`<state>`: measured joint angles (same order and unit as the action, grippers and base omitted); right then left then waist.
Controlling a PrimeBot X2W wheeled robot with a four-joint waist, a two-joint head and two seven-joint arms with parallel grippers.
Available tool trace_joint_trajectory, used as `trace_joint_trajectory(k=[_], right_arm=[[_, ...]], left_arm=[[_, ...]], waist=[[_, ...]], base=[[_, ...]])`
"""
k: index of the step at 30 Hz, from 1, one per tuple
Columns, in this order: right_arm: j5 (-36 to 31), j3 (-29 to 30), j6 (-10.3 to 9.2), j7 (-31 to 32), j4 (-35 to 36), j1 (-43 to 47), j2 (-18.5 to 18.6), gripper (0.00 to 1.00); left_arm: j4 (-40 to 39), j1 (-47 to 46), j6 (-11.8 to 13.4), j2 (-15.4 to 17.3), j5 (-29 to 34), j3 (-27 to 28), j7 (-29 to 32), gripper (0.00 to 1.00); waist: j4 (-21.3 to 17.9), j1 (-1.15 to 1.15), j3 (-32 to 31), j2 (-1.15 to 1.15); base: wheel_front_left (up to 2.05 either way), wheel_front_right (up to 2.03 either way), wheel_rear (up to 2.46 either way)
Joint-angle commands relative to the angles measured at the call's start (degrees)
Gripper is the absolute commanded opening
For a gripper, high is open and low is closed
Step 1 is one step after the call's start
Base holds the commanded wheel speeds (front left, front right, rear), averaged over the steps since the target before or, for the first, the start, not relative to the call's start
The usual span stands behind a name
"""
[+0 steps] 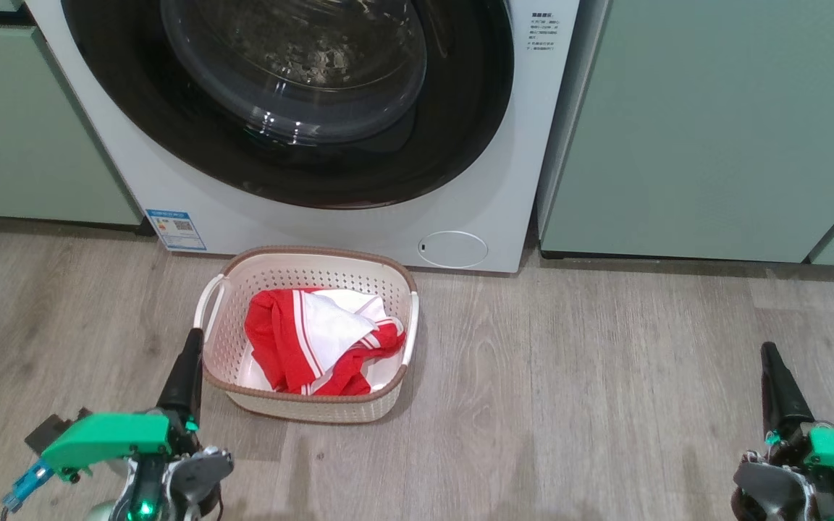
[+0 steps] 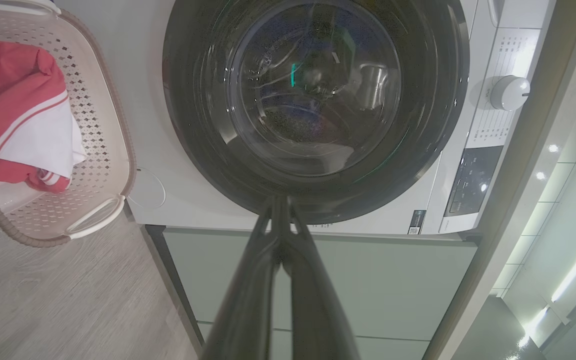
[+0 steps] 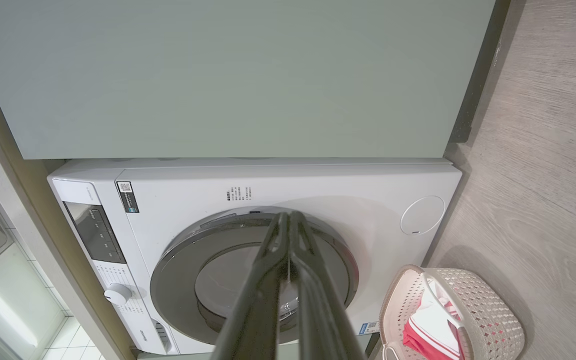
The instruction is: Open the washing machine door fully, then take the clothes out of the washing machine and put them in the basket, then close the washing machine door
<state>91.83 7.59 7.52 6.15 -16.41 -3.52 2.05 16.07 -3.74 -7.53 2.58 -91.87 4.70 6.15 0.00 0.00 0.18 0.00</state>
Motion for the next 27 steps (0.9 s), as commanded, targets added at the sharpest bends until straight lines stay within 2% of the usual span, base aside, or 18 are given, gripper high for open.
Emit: trace_joint_trajectory(k=[1,27], right_arm=[[0.34,-1.08,-0.03,0.33,2.38,-2.66,0.83,0.00],[0.35,-1.08,-0.03,0.33,2.38,-2.66,0.83,0.00]], left_arm=[[-2.03,-2.44,0.04,0.30,-0.30,1.82,0.34,0.00],[-2.03,-2.44,0.04,0.30,-0.30,1.82,0.34,0.00]], waist=[[0.00,0.00,0.00,0.00],[0.00,0.00,0.00,0.00]], base=[[0.00,0.00,0.00],[0.00,0.00,0.00]])
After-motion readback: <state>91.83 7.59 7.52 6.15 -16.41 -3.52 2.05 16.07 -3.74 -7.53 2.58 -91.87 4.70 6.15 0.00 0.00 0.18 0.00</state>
